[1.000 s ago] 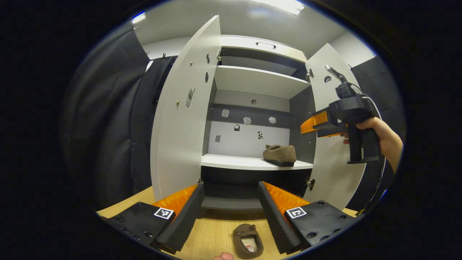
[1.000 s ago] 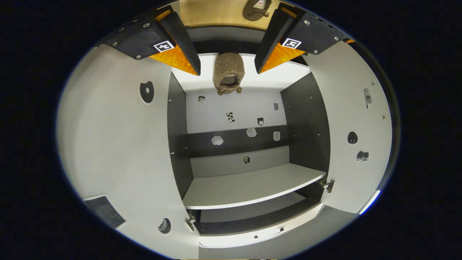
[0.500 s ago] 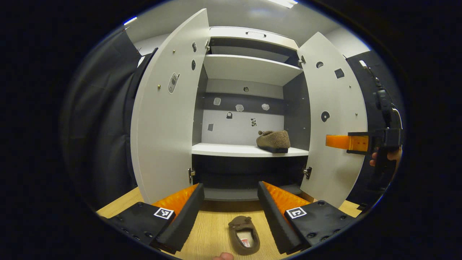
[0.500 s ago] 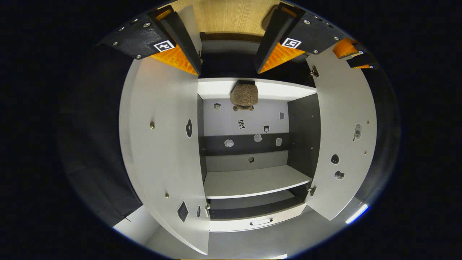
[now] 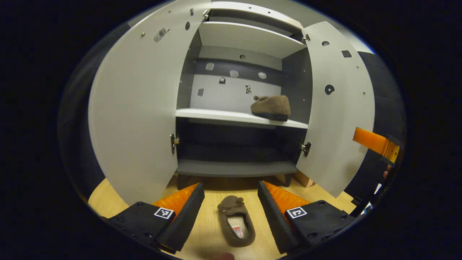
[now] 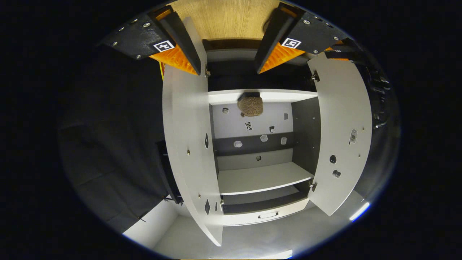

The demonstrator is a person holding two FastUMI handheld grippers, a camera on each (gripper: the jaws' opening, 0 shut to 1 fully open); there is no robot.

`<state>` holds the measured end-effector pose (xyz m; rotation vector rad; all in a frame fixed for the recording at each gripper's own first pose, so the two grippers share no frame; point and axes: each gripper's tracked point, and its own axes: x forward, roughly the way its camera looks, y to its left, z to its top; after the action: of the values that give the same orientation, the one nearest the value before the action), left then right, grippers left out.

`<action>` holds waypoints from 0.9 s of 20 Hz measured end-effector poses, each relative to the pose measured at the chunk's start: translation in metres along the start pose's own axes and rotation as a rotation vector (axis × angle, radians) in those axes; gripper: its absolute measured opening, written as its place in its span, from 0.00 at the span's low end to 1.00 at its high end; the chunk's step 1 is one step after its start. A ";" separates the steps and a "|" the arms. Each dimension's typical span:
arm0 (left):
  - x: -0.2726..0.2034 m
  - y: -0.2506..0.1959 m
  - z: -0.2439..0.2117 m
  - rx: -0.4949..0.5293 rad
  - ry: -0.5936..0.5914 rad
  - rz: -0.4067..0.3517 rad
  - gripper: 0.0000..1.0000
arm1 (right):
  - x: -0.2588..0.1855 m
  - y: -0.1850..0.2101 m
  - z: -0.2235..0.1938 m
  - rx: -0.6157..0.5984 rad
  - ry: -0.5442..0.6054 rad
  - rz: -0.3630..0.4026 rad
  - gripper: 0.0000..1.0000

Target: Grab one shoe with the right hand and put it into the shoe cabinet, grab the other shoe with the left hand and put it into the shoe cabinet; then close the right door with the right hand and the left door with the left hand.

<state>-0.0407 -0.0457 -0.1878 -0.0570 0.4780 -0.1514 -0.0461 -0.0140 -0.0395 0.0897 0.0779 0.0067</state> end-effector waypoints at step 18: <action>0.126 0.055 -0.166 0.025 0.340 0.048 1.00 | -0.027 0.006 -0.008 -0.007 0.033 0.014 0.92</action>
<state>0.0006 -0.0145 -0.3970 0.0052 0.8159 -0.1198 -0.0736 -0.0080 -0.0448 0.0831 0.1102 0.0223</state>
